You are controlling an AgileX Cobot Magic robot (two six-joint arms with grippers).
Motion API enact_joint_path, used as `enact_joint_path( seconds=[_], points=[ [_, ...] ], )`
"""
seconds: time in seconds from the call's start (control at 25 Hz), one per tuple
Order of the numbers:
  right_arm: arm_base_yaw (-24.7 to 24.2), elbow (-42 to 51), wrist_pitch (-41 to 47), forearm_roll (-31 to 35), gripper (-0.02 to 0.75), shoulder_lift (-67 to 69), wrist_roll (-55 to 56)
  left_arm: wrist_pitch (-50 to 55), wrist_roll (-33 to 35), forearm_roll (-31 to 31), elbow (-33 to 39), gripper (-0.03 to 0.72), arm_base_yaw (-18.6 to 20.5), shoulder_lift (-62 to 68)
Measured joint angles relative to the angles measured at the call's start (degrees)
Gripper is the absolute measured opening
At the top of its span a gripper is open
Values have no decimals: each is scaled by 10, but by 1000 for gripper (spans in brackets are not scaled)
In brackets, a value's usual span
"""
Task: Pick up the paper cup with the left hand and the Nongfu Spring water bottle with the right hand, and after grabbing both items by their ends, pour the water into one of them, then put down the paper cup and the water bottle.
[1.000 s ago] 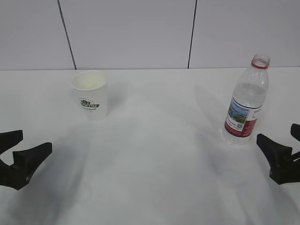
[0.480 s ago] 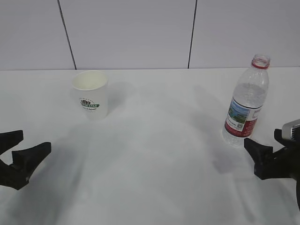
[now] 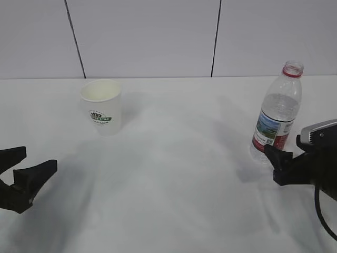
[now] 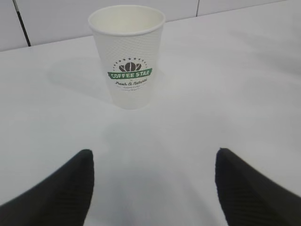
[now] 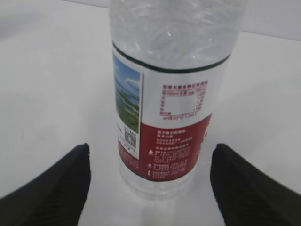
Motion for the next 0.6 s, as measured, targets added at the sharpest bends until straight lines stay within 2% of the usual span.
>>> enact_joint_path(
  seconds=[0.36,0.6],
  points=[
    [0,-48,0,0,600,40,0,0,0,-1,0,591,0,0],
    [0,-73,0,0,671,72,0,-1,0,-1,0,591,0,0]
  ],
)
